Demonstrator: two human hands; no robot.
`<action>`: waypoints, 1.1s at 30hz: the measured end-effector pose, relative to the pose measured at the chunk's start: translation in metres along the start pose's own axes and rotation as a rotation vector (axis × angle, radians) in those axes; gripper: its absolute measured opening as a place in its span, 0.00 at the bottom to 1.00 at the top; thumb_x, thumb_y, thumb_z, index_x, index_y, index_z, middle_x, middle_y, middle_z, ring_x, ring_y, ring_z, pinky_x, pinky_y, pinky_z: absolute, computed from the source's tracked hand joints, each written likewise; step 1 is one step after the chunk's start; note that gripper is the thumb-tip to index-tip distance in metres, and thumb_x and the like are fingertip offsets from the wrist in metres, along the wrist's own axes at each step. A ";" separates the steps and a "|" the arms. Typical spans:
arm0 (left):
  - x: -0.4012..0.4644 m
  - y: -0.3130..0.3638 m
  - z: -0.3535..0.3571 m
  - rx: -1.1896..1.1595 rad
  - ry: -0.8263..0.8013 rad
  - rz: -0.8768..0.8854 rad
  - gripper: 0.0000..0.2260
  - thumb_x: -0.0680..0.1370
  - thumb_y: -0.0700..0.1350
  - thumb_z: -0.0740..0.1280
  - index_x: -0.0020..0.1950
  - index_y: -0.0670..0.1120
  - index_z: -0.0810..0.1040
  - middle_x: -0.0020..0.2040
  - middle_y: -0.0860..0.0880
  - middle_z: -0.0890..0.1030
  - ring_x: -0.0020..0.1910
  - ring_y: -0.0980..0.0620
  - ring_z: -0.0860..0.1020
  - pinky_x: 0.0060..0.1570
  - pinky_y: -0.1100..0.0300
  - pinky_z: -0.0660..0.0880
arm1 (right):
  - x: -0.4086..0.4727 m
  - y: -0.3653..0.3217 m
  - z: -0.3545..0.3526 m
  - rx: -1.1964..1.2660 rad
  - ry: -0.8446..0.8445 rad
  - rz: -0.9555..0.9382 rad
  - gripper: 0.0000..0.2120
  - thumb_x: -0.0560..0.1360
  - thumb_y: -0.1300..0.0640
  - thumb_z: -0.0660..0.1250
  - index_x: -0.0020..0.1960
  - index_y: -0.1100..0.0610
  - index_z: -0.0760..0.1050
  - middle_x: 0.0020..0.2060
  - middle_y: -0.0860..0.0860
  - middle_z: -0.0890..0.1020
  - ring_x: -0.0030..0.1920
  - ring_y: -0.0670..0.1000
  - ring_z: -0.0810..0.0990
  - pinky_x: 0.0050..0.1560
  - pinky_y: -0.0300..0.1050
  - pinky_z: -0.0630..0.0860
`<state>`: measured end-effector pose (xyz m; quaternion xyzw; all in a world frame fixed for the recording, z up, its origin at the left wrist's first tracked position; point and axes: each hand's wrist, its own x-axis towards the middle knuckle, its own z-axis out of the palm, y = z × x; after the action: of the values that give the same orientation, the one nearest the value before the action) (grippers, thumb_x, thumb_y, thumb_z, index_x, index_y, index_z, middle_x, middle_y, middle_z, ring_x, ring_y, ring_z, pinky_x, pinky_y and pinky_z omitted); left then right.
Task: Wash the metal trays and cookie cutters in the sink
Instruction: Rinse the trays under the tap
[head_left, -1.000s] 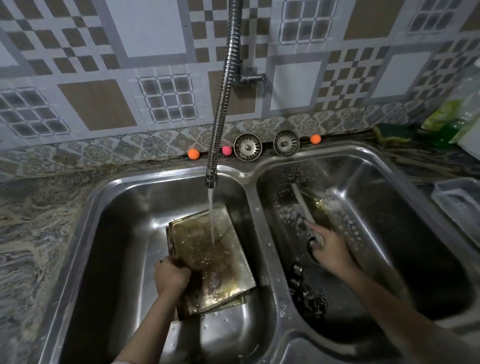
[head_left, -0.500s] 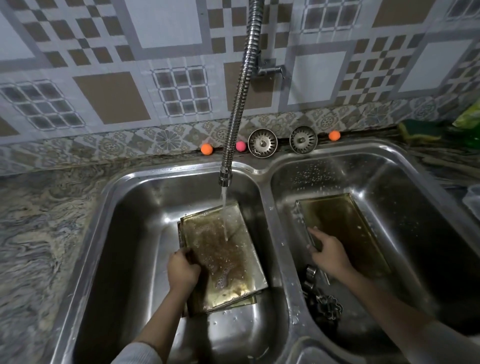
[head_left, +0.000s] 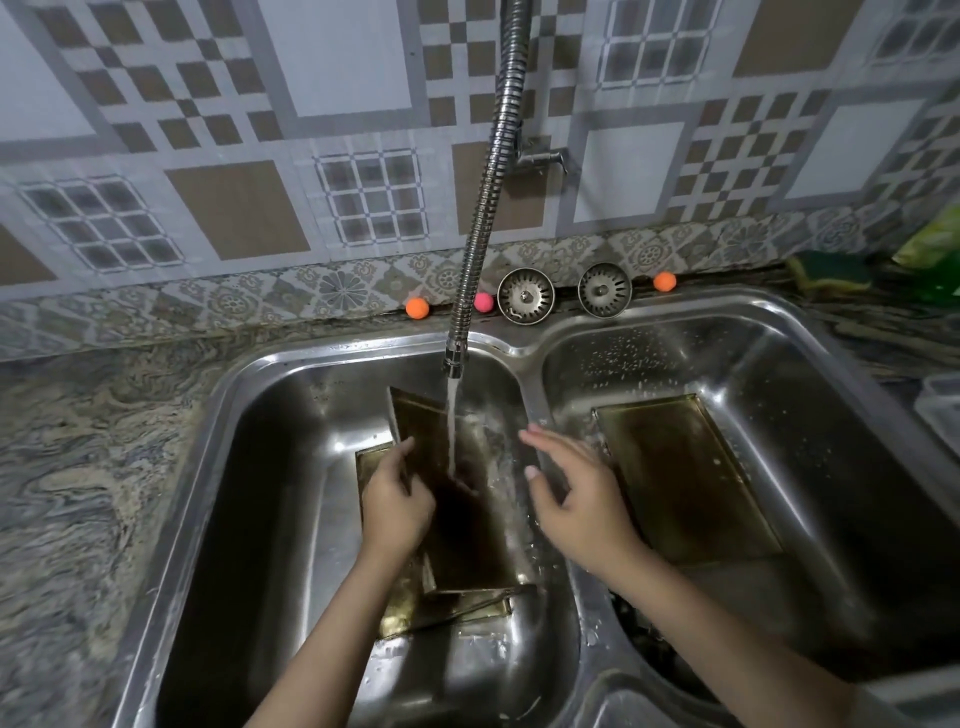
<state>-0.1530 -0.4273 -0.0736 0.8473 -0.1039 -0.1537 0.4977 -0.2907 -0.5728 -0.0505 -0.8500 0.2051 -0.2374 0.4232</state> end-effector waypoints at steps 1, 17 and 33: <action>-0.003 0.007 0.002 -0.019 0.015 0.026 0.20 0.76 0.33 0.63 0.67 0.45 0.72 0.54 0.47 0.79 0.52 0.51 0.78 0.52 0.61 0.74 | -0.002 -0.006 0.007 0.011 -0.027 -0.011 0.20 0.76 0.61 0.66 0.66 0.51 0.74 0.62 0.41 0.74 0.65 0.40 0.70 0.66 0.30 0.63; -0.030 0.030 -0.040 -0.425 0.227 0.042 0.16 0.79 0.34 0.60 0.60 0.50 0.77 0.60 0.48 0.79 0.59 0.51 0.77 0.65 0.47 0.71 | 0.073 -0.051 0.083 -0.483 -0.418 0.007 0.29 0.82 0.44 0.47 0.78 0.53 0.43 0.78 0.51 0.43 0.77 0.51 0.39 0.73 0.62 0.36; -0.024 0.080 0.003 -0.599 0.214 0.034 0.17 0.79 0.33 0.59 0.55 0.54 0.77 0.53 0.51 0.79 0.51 0.59 0.77 0.56 0.63 0.73 | 0.047 -0.047 0.033 -0.335 -0.496 -0.207 0.27 0.81 0.50 0.50 0.78 0.48 0.45 0.77 0.42 0.43 0.75 0.41 0.38 0.74 0.53 0.36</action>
<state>-0.1785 -0.4605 -0.0016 0.6726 -0.0152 -0.0791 0.7356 -0.2274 -0.5517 -0.0184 -0.9562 0.0441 -0.0277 0.2881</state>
